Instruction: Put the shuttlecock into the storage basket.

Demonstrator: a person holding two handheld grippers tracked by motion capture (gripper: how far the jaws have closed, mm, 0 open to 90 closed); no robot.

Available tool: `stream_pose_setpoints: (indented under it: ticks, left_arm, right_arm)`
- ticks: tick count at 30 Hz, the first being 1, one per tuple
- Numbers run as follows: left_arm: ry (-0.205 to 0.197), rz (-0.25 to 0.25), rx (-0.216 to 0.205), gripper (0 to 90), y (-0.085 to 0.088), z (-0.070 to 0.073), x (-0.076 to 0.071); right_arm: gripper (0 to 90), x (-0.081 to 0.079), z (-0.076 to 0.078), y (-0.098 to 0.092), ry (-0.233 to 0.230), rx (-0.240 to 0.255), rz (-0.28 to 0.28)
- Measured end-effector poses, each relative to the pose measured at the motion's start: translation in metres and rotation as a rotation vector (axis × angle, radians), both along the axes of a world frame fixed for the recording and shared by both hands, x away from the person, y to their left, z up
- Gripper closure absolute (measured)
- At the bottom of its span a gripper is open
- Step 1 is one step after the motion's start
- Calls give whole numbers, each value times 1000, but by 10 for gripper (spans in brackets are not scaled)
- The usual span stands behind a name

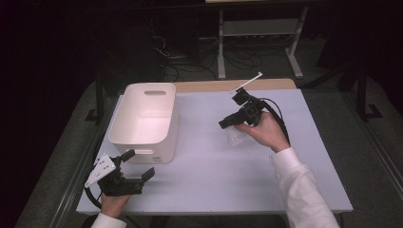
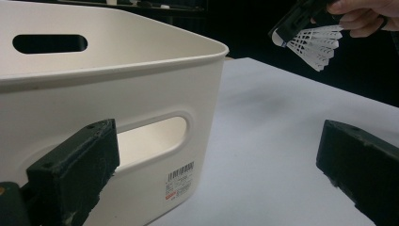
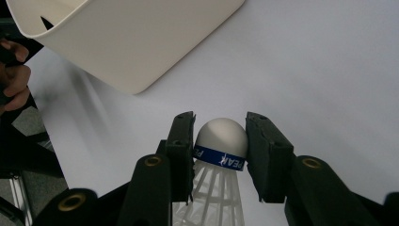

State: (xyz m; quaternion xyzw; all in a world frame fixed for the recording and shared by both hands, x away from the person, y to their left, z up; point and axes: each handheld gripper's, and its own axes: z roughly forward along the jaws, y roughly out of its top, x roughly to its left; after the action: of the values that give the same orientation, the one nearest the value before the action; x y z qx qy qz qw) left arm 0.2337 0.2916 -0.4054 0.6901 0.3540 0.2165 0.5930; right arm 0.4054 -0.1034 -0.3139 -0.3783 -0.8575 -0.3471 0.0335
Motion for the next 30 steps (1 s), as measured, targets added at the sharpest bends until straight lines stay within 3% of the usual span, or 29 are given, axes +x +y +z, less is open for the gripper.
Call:
stream_pose_setpoints:
  ticks: [10, 14, 16, 23, 24, 30]
  left_arm:
    - [0, -1, 14, 0, 1, 0, 0]
    - [-2, 5, -4, 0, 0, 0, 0]
    - [-2, 5, 10, 0, 2, 0, 0]
    - [0, 13, -17, 0, 2, 0, 0]
    - [-3, 7, 5, 0, 3, 0, 0]
    - [-4, -6, 20, 0, 1, 0, 0]
  right_arm:
    - [623, 2, 11, 9, -9, 10, 10]
    - [623, 4, 15, 13, -34, 3, 30]
    - [623, 5, 17, 17, -32, 5, 32]
    - [622, 10, 24, 29, -45, -3, 64]
    - [623, 10, 25, 30, -45, 1, 64]
    - [623, 15, 32, 41, -52, 7, 91]
